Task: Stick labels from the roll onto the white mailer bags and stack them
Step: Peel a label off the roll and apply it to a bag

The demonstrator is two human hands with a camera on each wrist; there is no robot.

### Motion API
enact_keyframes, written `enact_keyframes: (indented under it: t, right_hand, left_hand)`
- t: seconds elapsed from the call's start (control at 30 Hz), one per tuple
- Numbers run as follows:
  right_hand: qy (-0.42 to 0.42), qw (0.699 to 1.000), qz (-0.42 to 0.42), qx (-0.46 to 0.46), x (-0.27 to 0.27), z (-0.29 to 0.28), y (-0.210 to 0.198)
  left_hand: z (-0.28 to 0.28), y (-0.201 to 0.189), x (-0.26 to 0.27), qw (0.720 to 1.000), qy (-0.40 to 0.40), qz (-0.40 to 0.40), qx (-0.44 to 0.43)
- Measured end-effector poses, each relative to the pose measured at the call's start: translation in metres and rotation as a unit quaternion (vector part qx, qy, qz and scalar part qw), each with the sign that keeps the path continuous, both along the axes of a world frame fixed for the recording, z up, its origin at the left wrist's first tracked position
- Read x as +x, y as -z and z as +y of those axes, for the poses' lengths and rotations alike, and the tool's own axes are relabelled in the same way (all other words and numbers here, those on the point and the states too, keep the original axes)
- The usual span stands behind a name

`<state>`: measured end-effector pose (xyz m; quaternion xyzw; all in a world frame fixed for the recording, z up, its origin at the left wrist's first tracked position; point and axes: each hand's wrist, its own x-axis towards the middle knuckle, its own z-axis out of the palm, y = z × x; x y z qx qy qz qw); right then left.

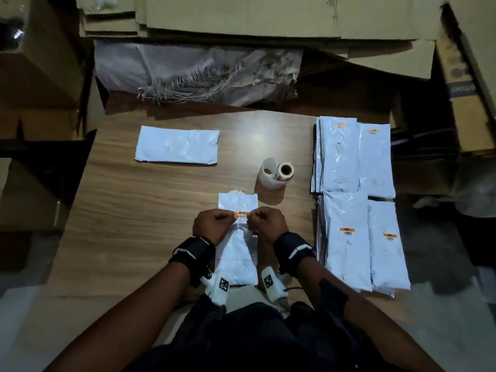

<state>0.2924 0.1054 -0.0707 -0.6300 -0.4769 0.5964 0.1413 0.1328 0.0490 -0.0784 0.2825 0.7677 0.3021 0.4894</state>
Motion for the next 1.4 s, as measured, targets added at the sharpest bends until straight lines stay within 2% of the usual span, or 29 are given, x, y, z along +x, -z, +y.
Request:
enact_keyframes:
  t: [0.07,0.13,0.33,0.5,0.87,0.97,1.07,1.17,1.23,1.3,1.37,1.4]
  right_hand:
    - [-0.020,0.999,-0.031,0.011,-0.005,0.007,0.003]
    - [-0.050,0.996,-0.064,0.023,-0.008,0.013,0.006]
    - [-0.051,0.994,-0.094,0.024,-0.021,0.026,0.010]
    - [-0.069,0.989,-0.125,0.032,-0.029,0.031,0.017]
    - [-0.095,0.978,-0.181,0.049,-0.029,0.029,0.015]
    - [-0.092,0.974,-0.203,0.045,-0.032,0.028,0.014]
    - [-0.087,0.966,-0.238,0.045,-0.035,0.027,0.013]
    - [-0.094,0.955,-0.277,0.050,-0.035,0.025,0.014]
    - [-0.114,0.945,-0.293,0.084,-0.030,0.022,0.013]
    - [-0.149,0.927,-0.276,0.204,-0.023,0.013,0.012]
    - [-0.232,0.865,-0.279,0.346,-0.017,-0.001,0.018]
    - [-0.275,0.834,-0.289,0.381,-0.014,-0.009,0.025]
  left_hand:
    - [0.006,0.006,-0.001,1.000,0.006,-0.026,0.007]
    - [0.012,0.008,-0.001,0.999,0.027,-0.015,0.014]
    - [0.029,0.014,-0.012,1.000,-0.002,-0.004,-0.016]
    - [0.031,0.026,-0.014,0.997,0.046,0.060,-0.017]
    - [0.030,0.032,-0.007,0.988,0.064,0.139,-0.021]
    - [0.031,0.031,-0.004,0.983,0.067,0.165,-0.046]
    - [0.032,0.031,-0.003,0.982,0.054,0.170,-0.062]
    - [0.030,0.031,-0.004,0.988,0.012,0.149,-0.046]
    - [0.025,0.028,-0.005,0.986,0.026,0.162,-0.022]
    - [0.016,0.028,-0.006,0.966,0.080,0.237,0.063]
    - [0.005,0.032,-0.005,0.906,0.202,0.345,0.140]
    - [0.000,0.038,-0.004,0.870,0.269,0.384,0.154]
